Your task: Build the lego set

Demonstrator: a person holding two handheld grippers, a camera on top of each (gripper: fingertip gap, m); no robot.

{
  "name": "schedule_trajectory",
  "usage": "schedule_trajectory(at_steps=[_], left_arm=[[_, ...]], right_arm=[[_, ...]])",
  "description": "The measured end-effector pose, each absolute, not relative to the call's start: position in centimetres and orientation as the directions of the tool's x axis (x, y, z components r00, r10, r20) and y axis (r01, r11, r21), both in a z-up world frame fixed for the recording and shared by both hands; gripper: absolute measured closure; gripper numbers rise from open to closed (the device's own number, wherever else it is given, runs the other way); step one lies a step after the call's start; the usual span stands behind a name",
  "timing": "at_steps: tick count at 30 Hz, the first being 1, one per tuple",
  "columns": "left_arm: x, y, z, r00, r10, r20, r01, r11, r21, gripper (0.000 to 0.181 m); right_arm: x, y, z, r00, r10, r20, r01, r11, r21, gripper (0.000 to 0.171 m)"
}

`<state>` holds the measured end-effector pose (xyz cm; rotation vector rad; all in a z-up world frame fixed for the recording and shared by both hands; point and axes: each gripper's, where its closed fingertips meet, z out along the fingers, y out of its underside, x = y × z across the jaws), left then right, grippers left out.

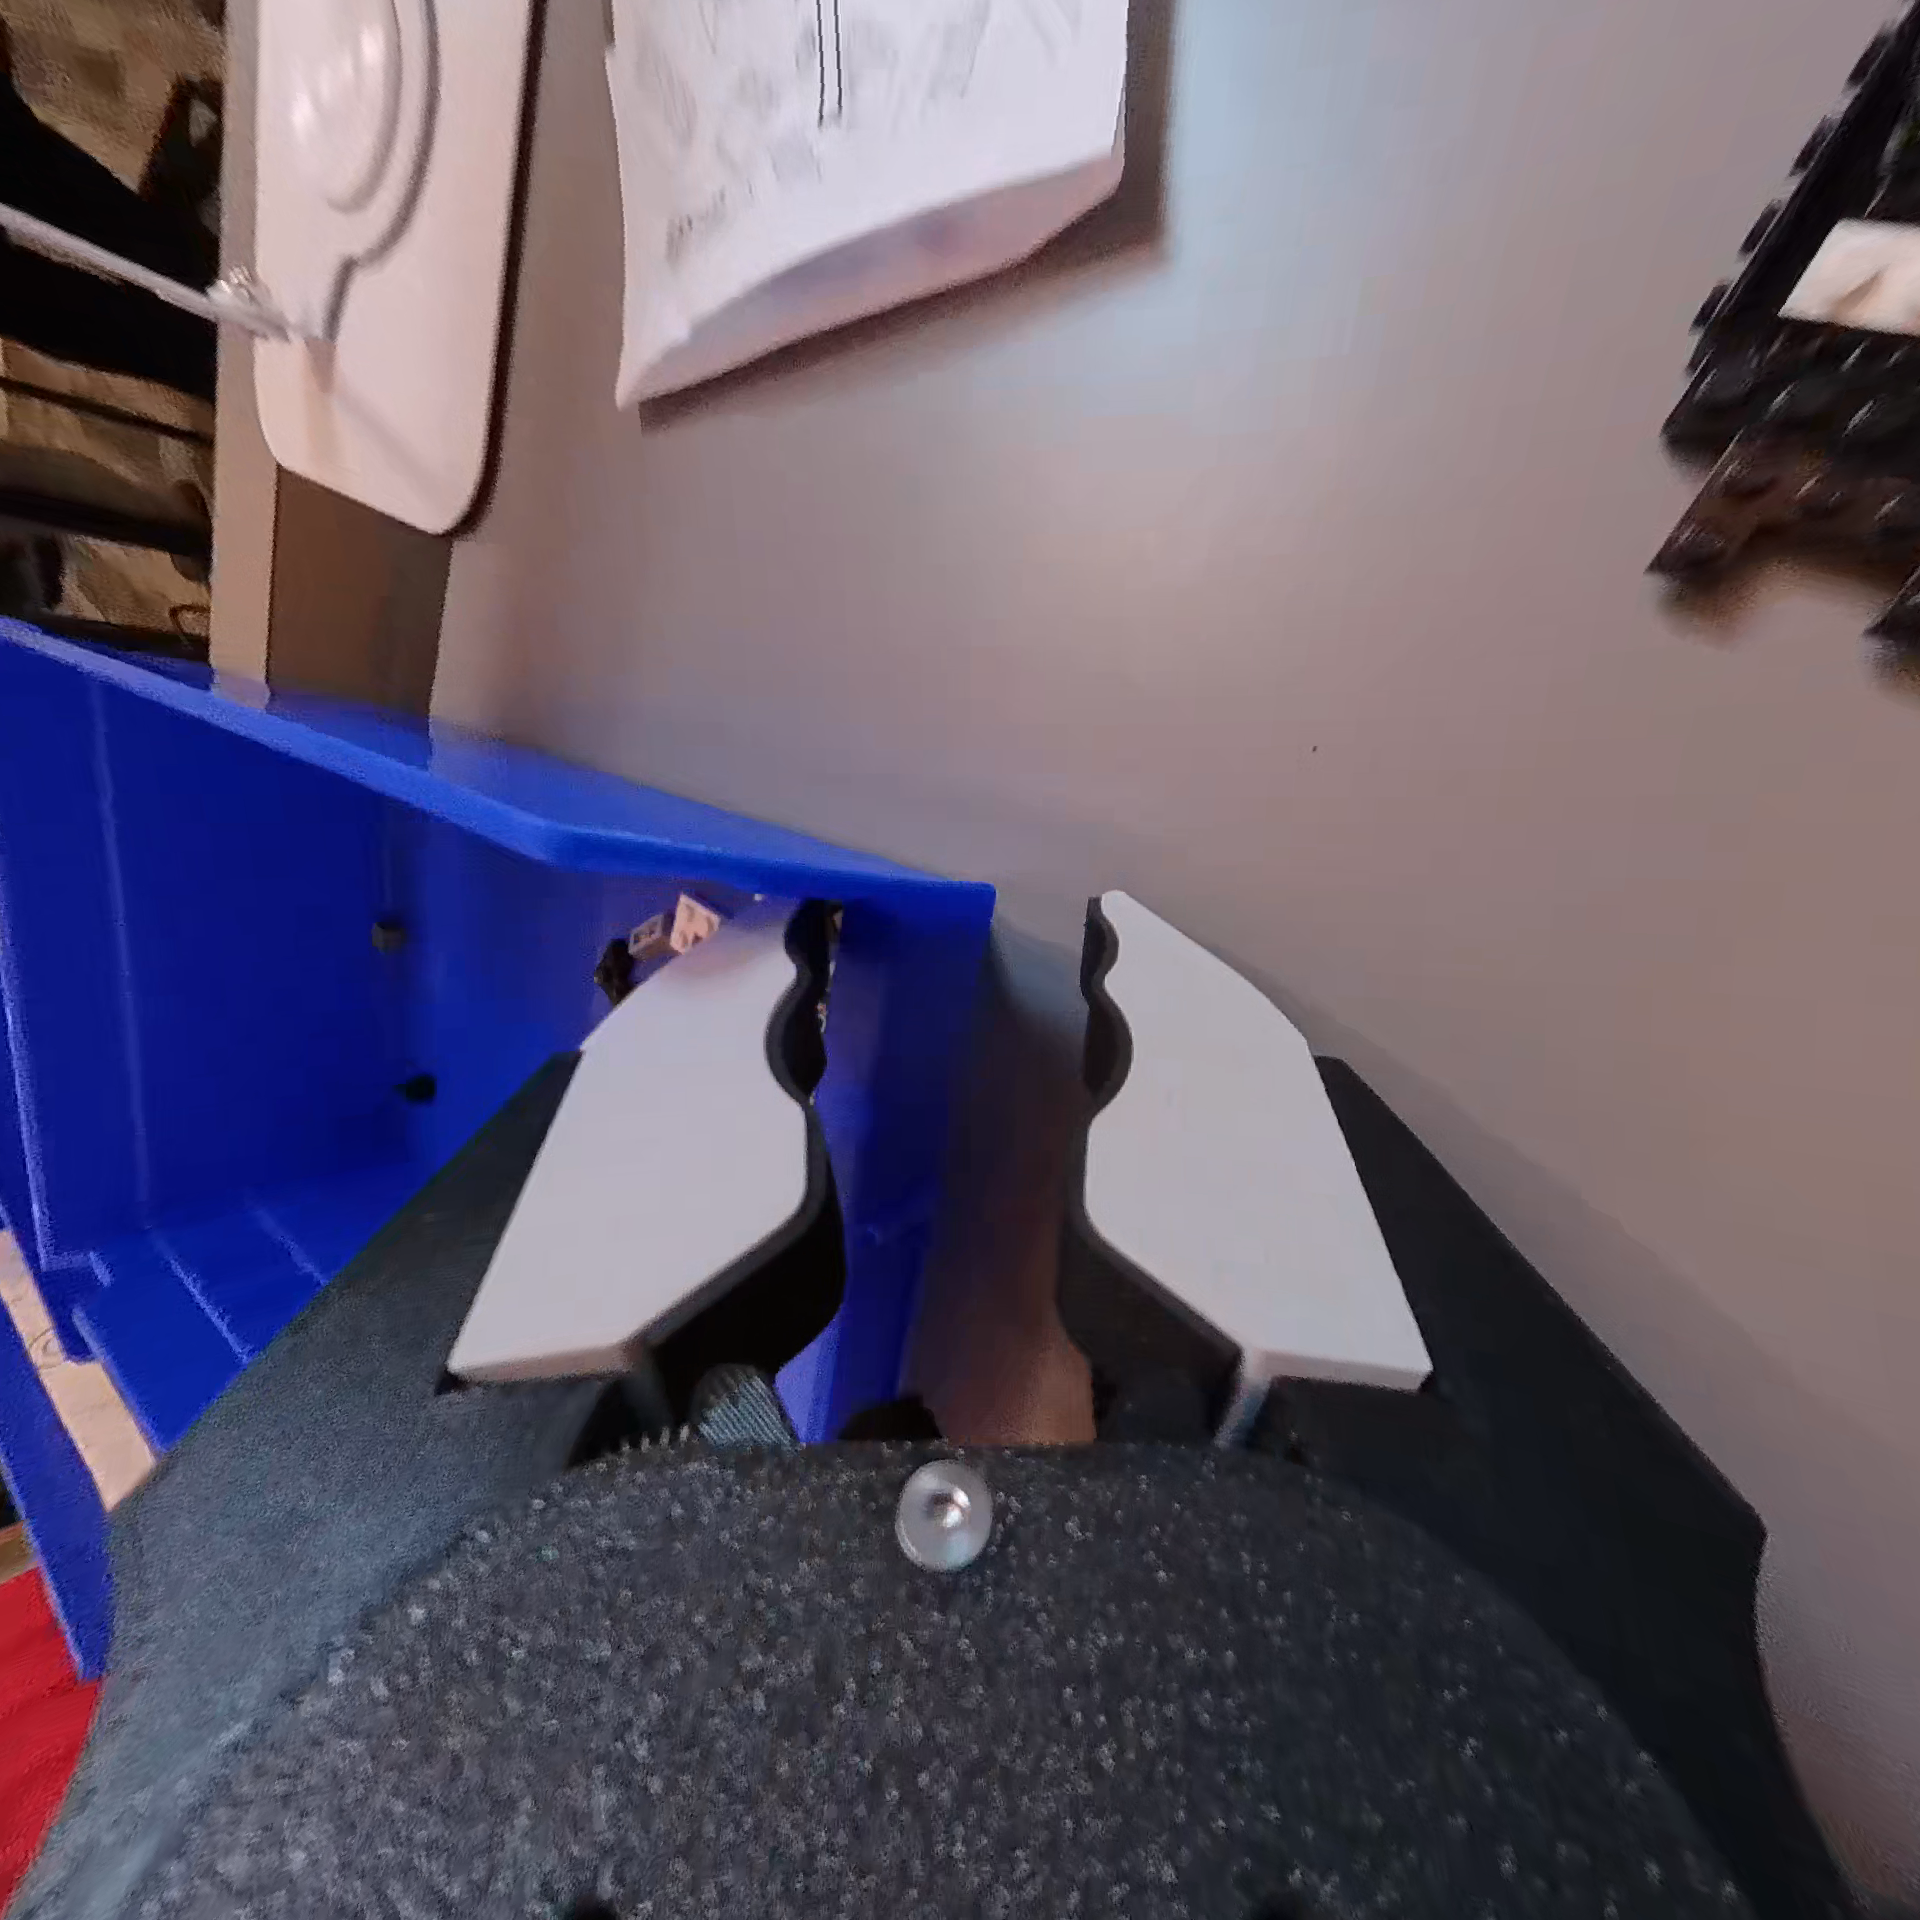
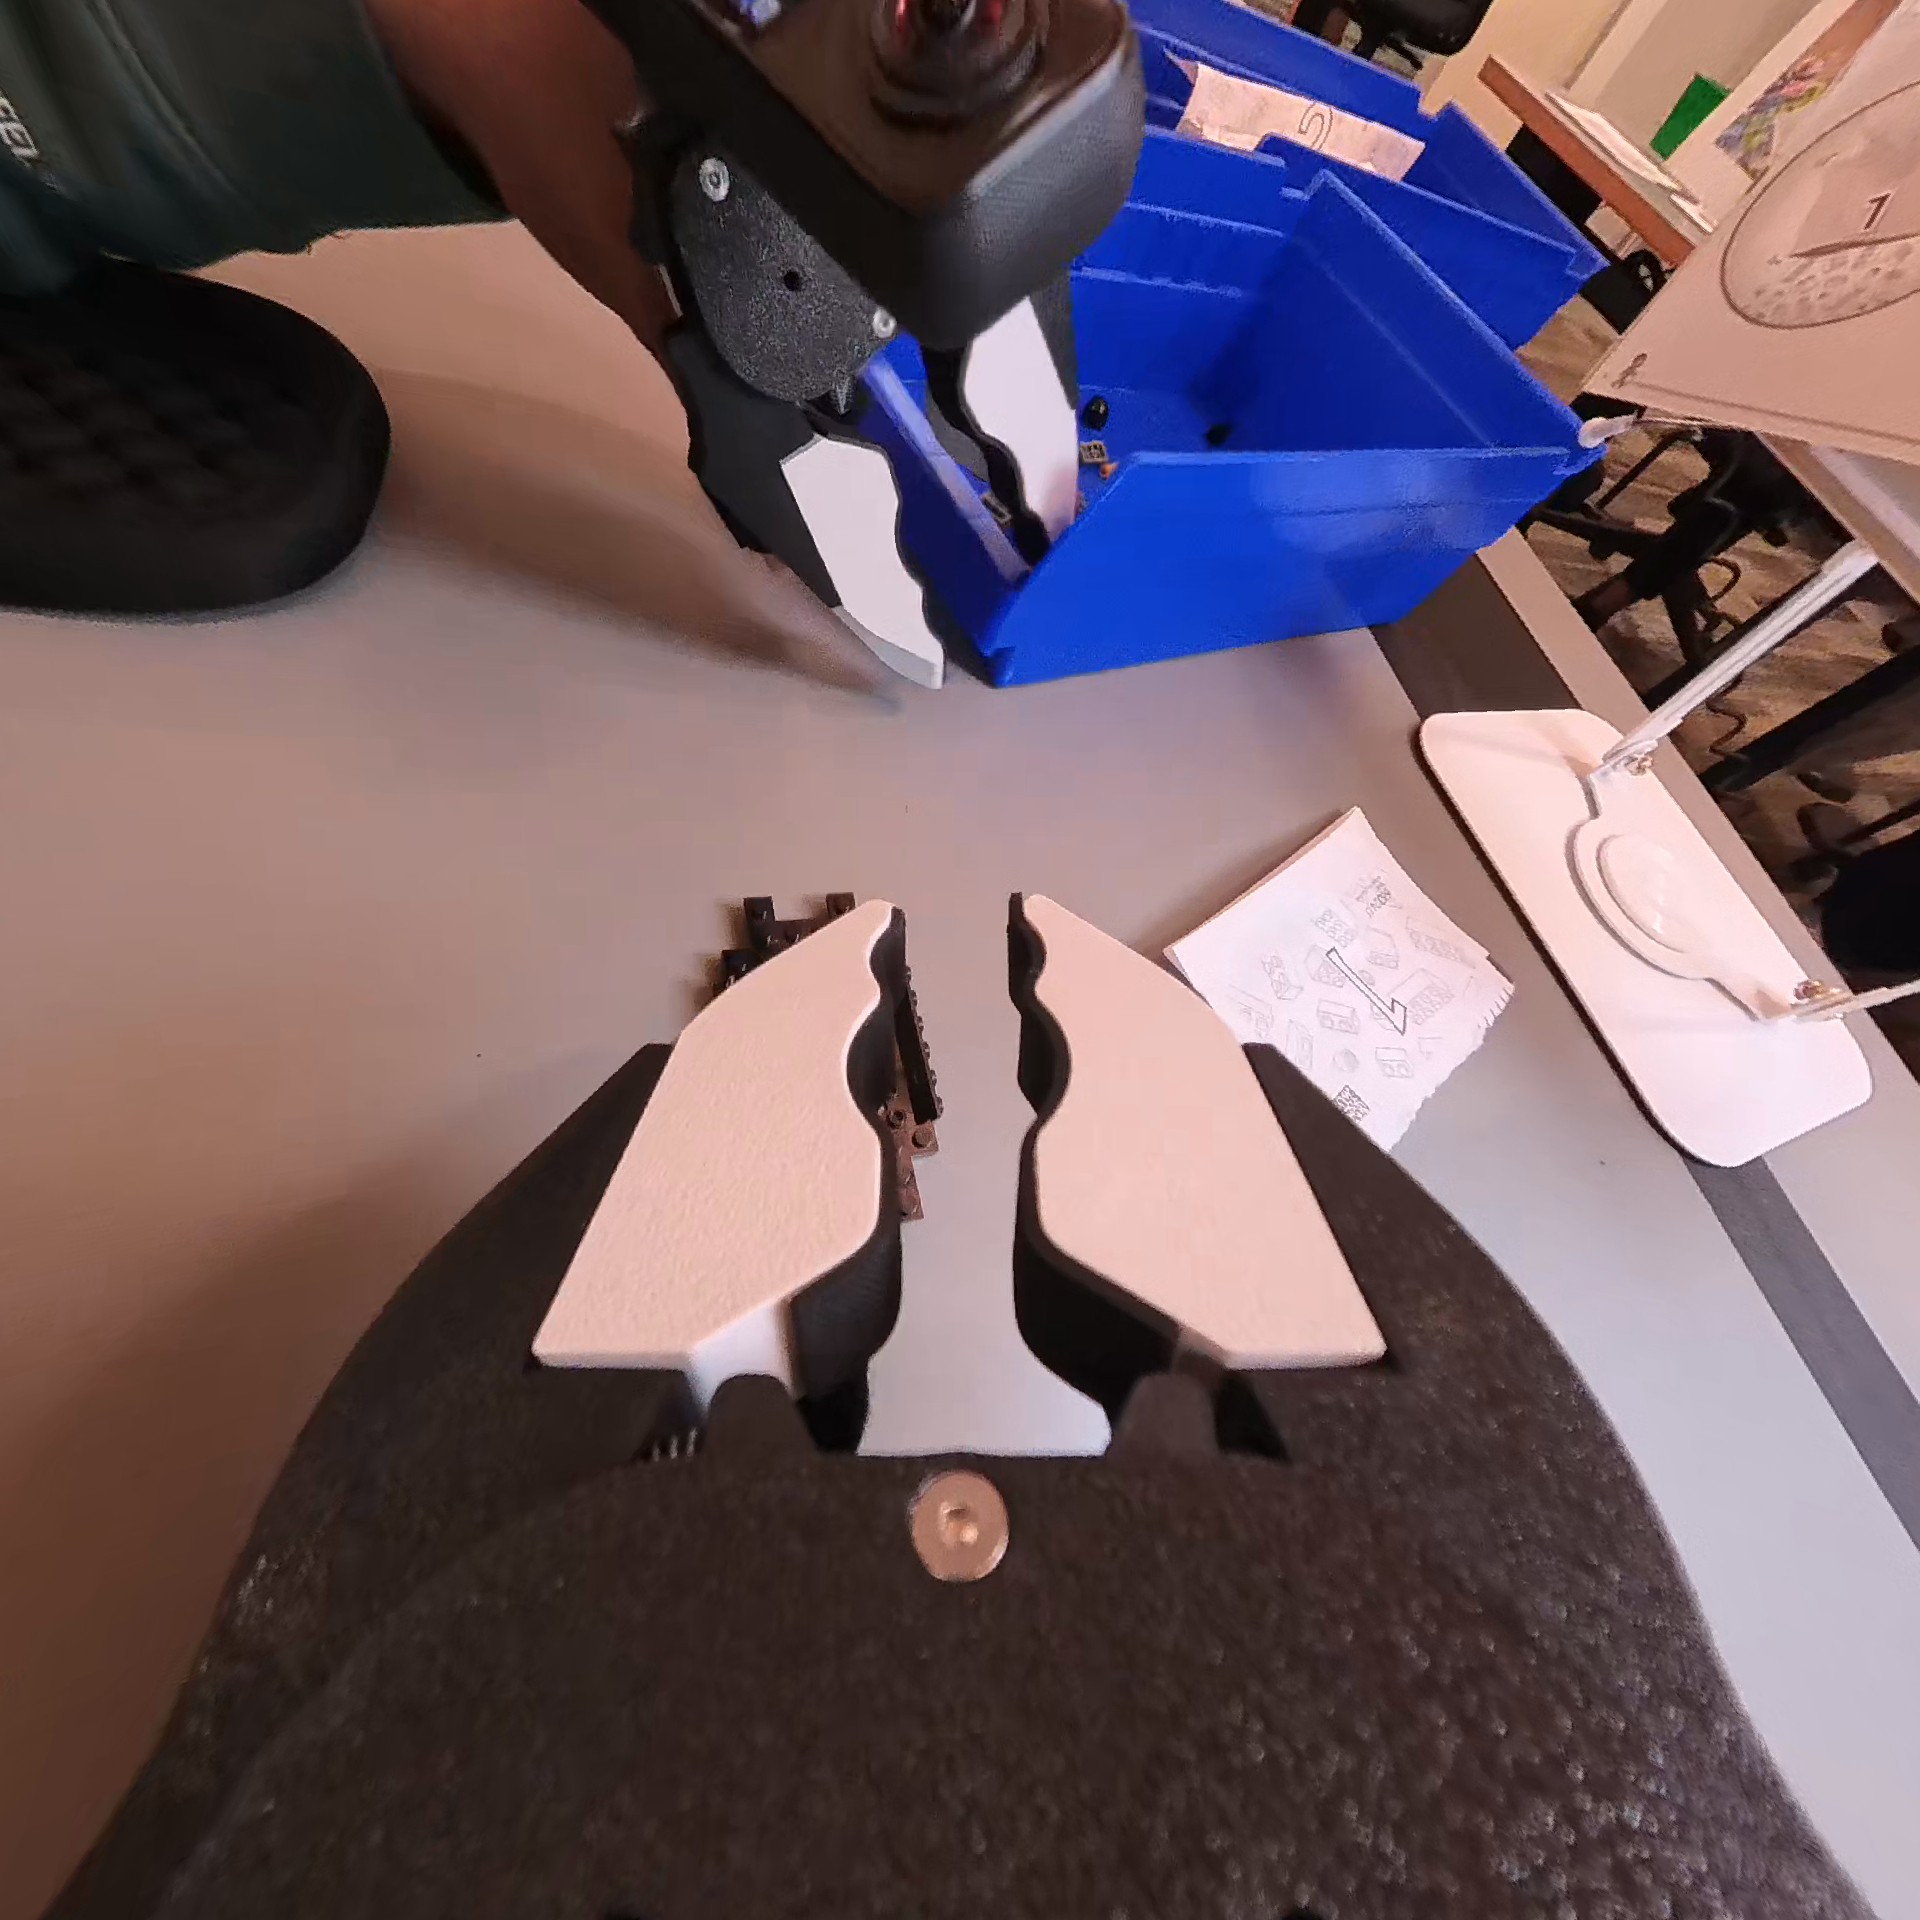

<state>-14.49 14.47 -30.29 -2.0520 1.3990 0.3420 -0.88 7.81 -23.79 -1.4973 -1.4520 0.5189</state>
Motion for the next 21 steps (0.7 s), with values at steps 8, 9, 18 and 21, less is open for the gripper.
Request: schedule_trajectory(at_steps=[8,9,18,21], left_arm=[[-11.0,11.6,-24.6,0.514,-0.787,-0.343,-0.690,-0.142,-0.709,0.165],[-10.1,11.0,-23.6,0.508,-0.800,-0.319,-0.651,-0.114,-0.750,0.173],[-5.5,7.2,-27.3,0.336,-0.921,-0.199,-0.639,-0.068,-0.766,0.179],[-4.7,5.9,-29.6,0.282,-0.953,-0.113,-0.648,-0.102,-0.754,0.171]], right_arm=[[-0.6,8.0,-25.3,0.188,0.943,0.273,0.577,0.119,-0.808,0.151],[-0.6,8.0,-25.7,0.184,0.946,0.265,0.584,0.112,-0.804,0.150],[-0.3,7.0,-28.9,0.101,0.983,0.153,0.663,0.048,-0.747,0.133],[0.0,5.5,-30.0,0.021,0.993,0.118,0.704,0.069,-0.707,0.133]])
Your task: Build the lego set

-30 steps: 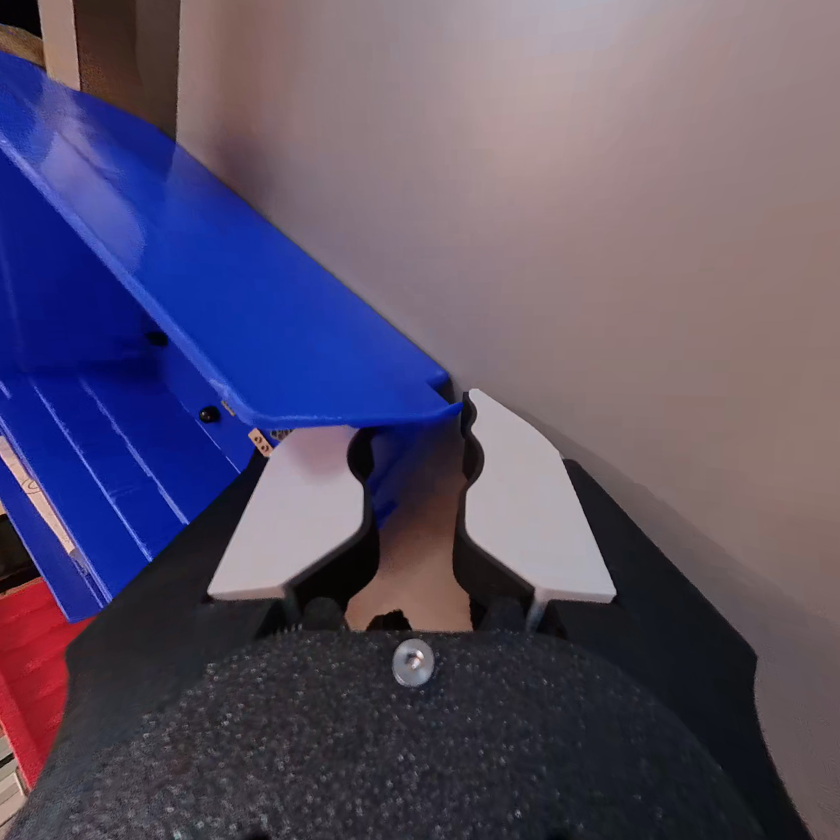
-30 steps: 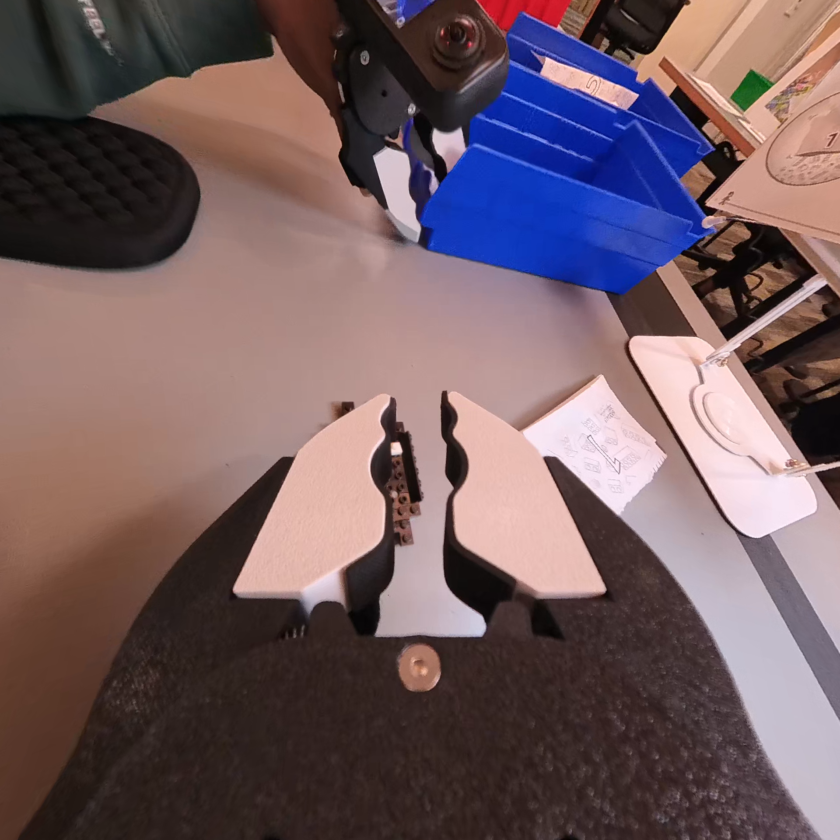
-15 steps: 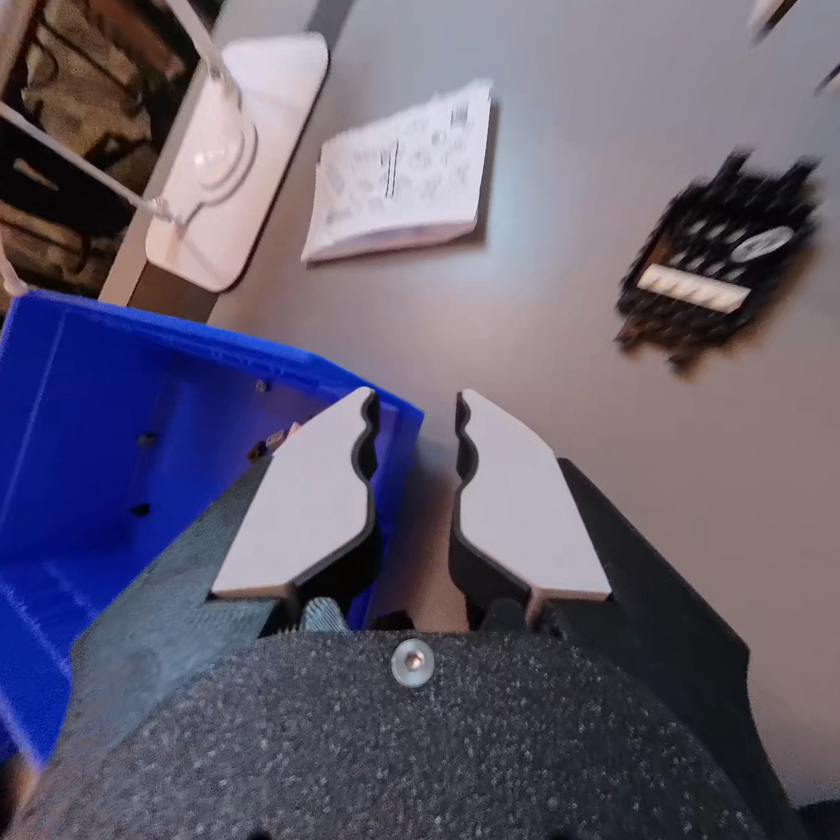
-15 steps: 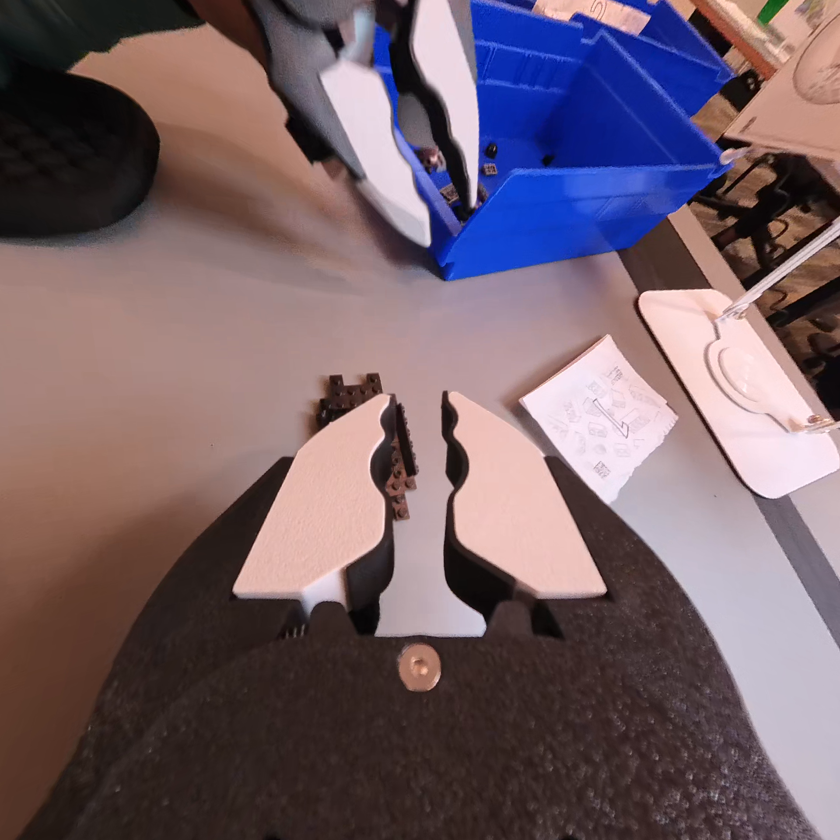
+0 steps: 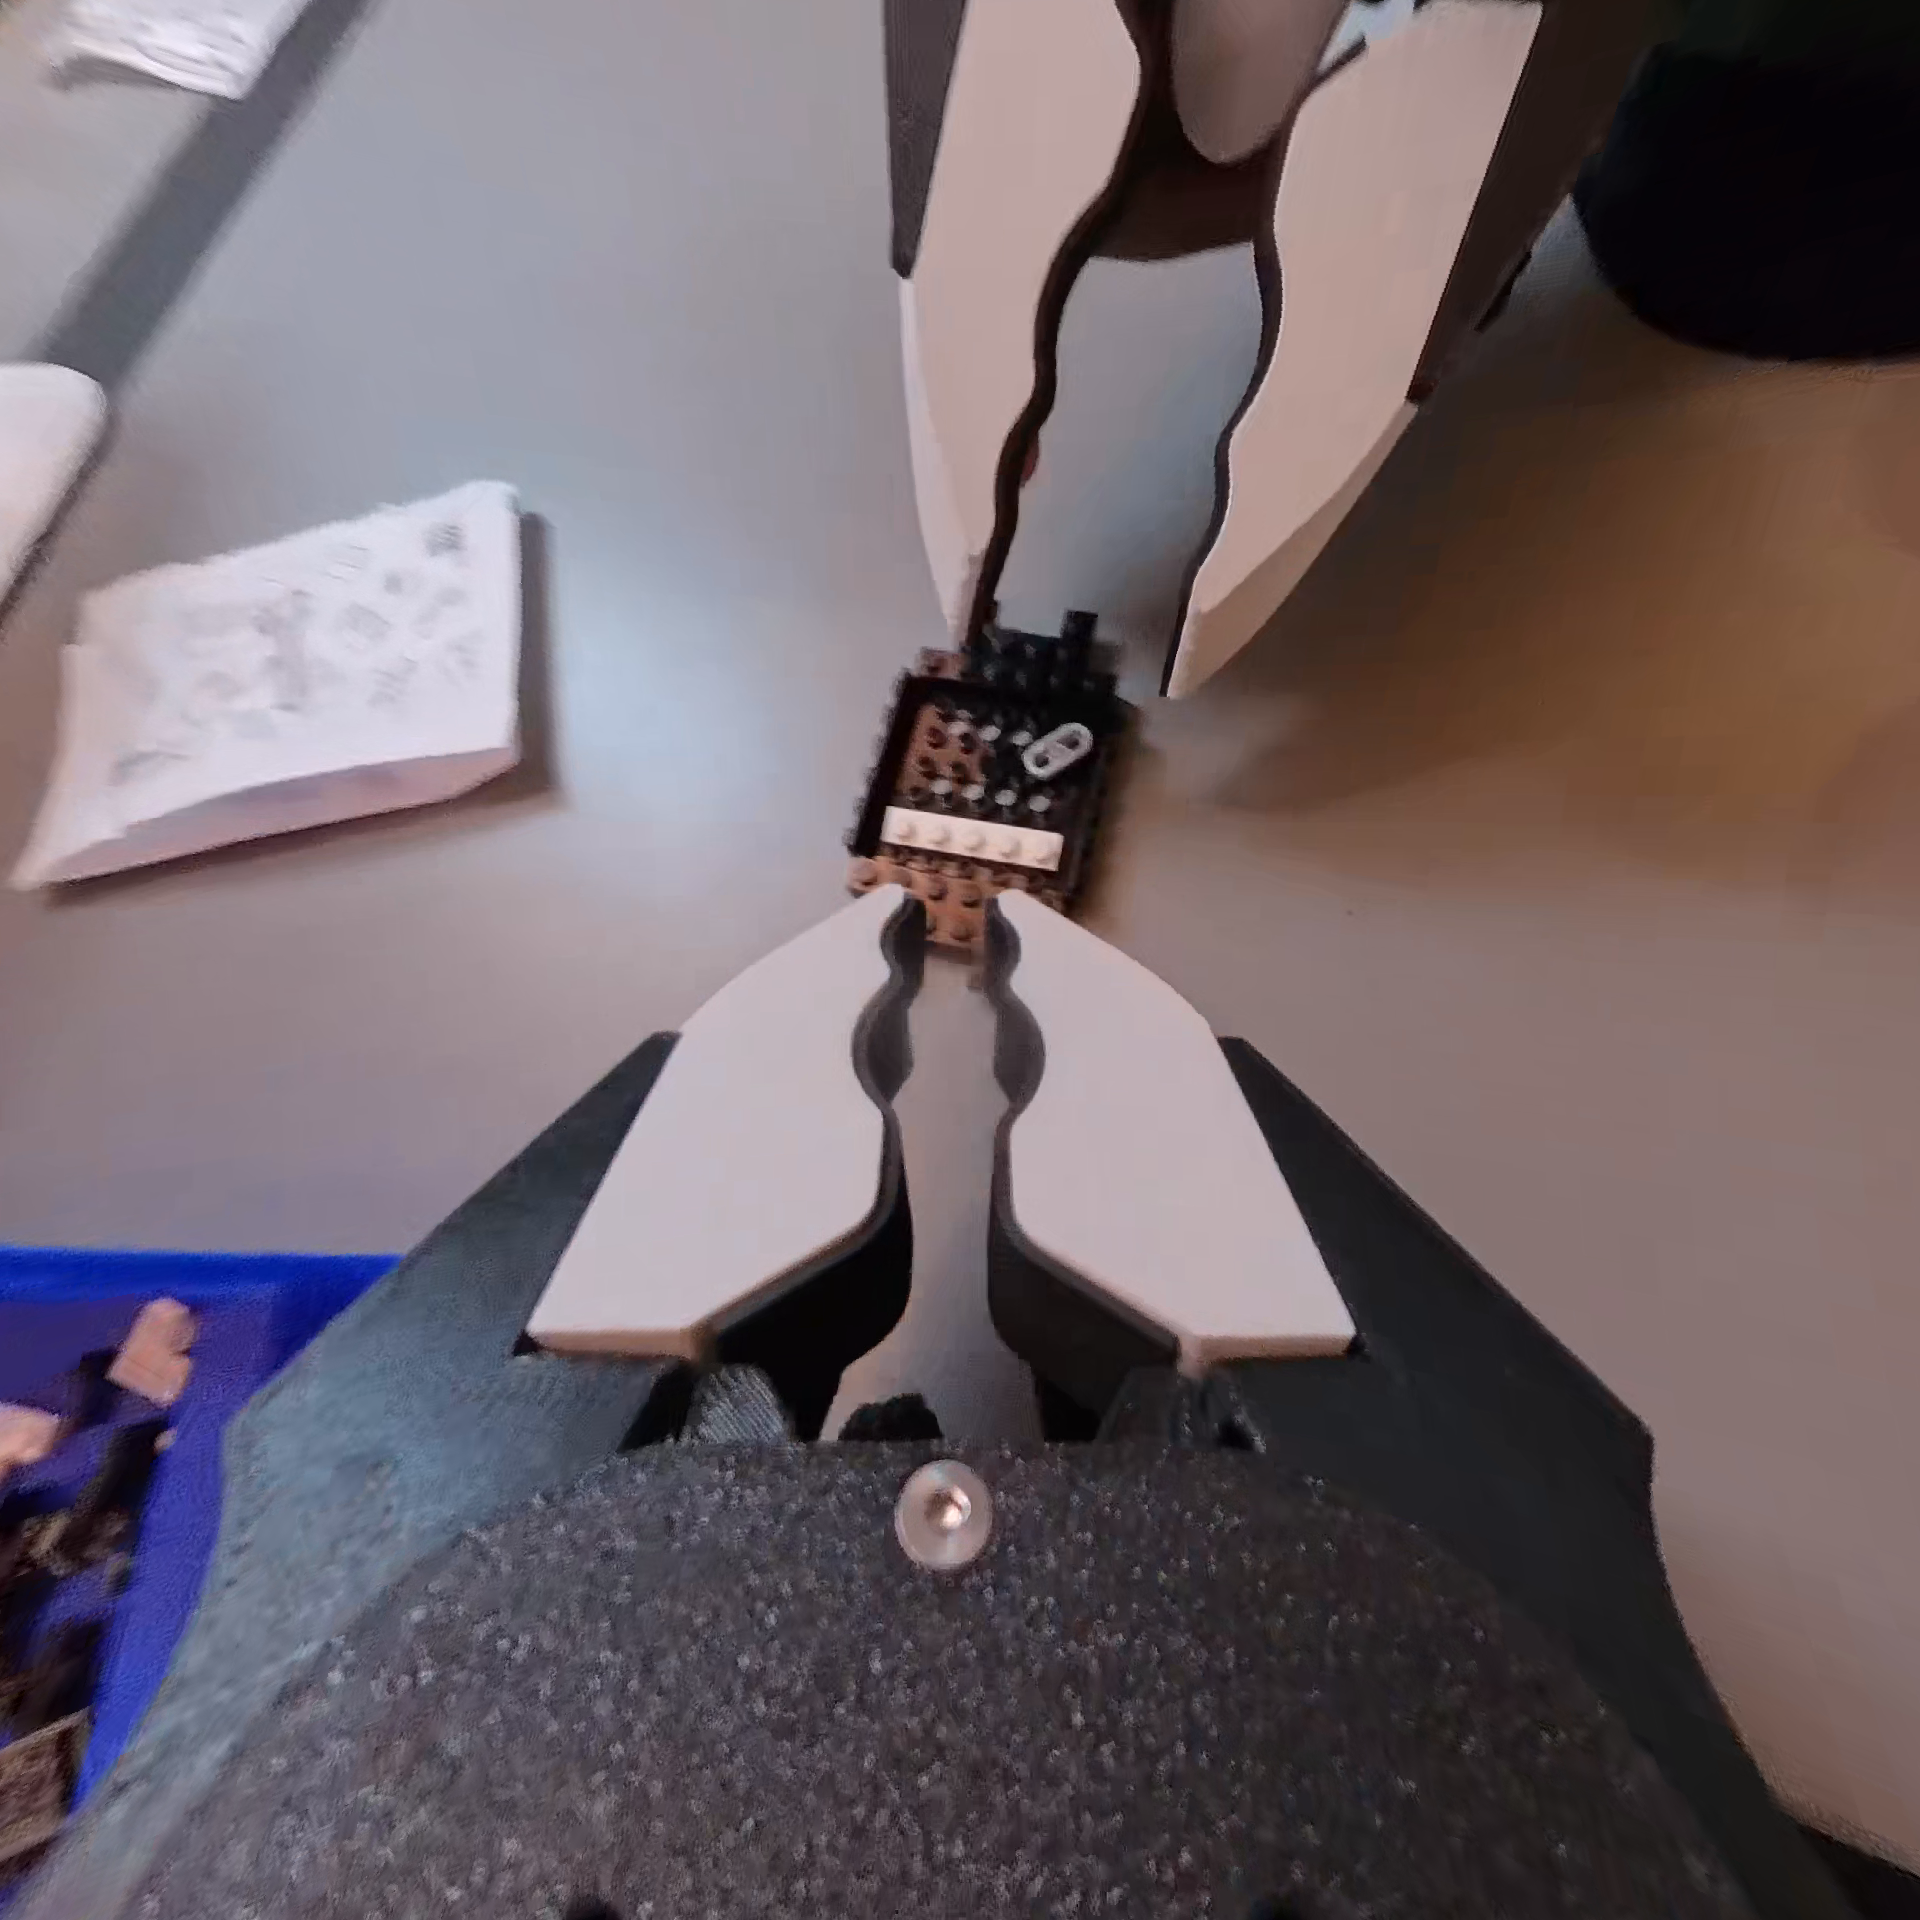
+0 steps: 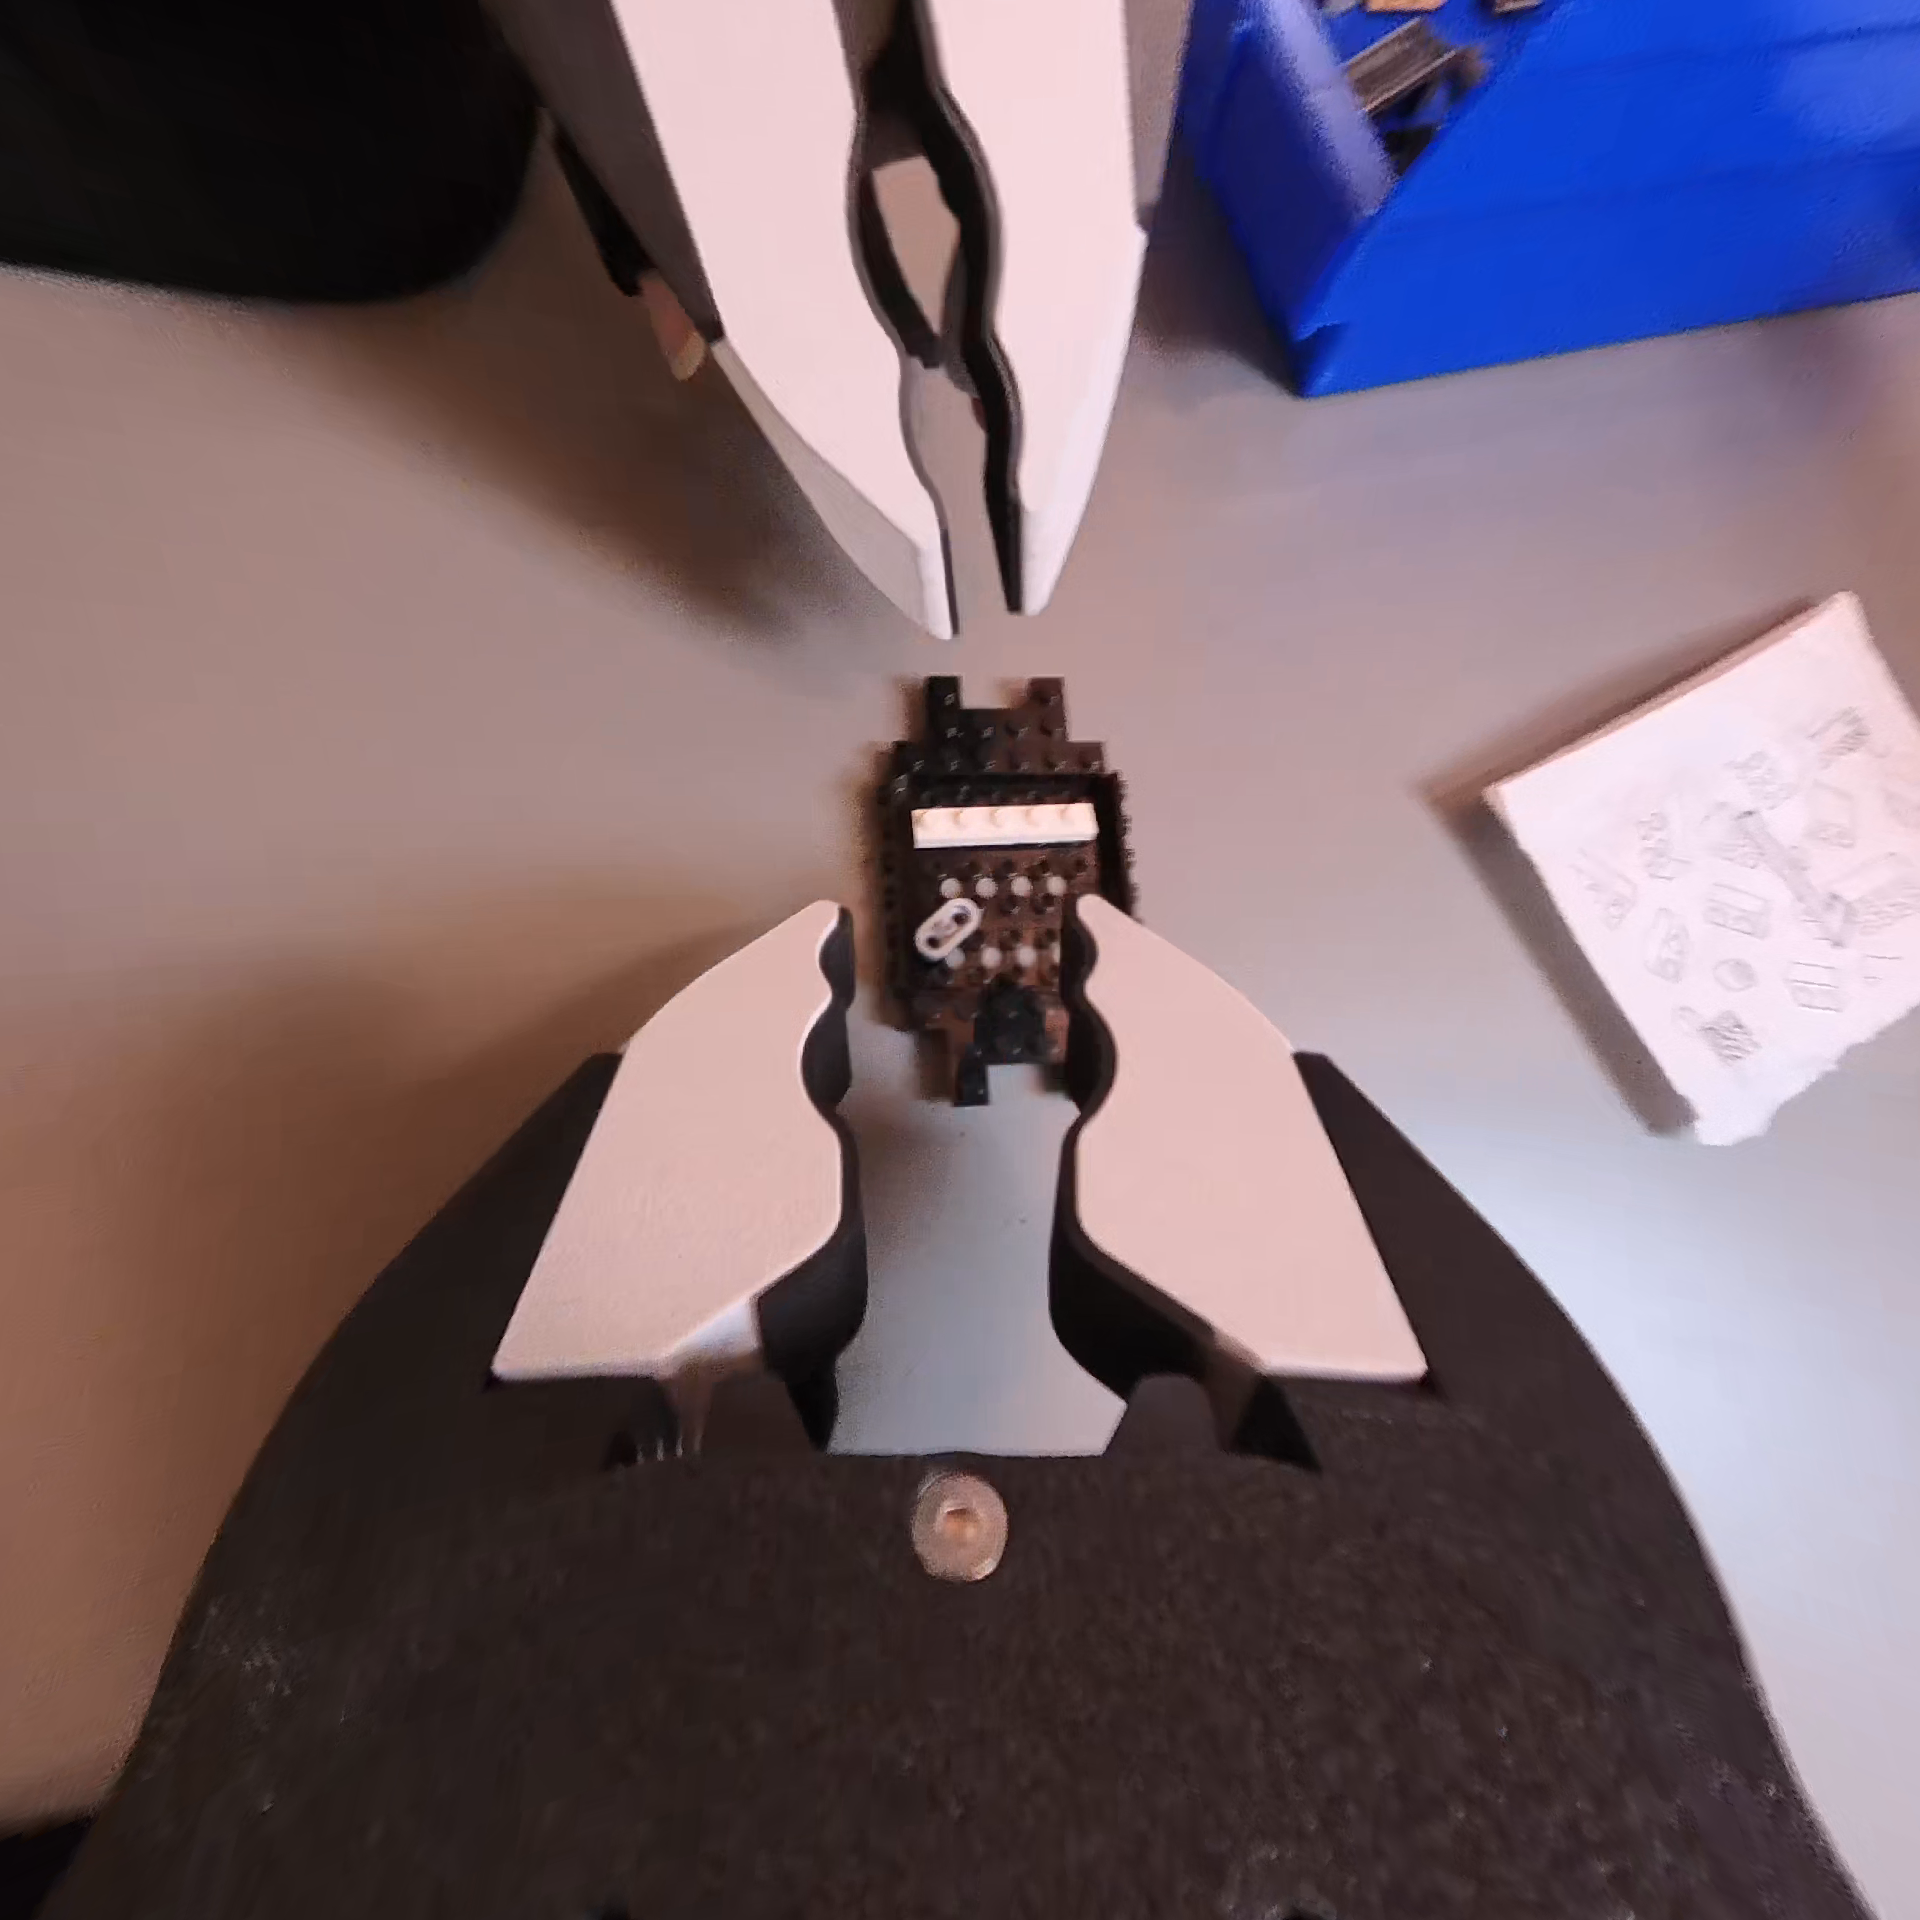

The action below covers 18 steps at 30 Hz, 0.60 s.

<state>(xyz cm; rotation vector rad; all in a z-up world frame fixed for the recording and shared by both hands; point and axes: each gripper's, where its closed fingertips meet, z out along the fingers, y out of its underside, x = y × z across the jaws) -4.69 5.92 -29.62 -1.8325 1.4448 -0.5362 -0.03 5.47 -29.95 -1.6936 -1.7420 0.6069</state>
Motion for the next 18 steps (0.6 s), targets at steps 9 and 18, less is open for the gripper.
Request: schedule_trajectory(at_steps=[9,18], left_arm=[[-4.5,5.5,-32.2,0.247,-0.962,-0.120,-0.705,-0.093,-0.703,0.154],[-3.7,4.6,-32.8,0.192,-0.969,-0.154,-0.741,-0.041,-0.670,0.159]], right_arm=[[0.2,4.8,-32.0,-0.034,0.992,0.119,0.759,0.103,-0.643,0.144],[-0.2,4.9,-32.3,0.079,0.995,-0.058,0.775,-0.098,-0.625,0.145]])
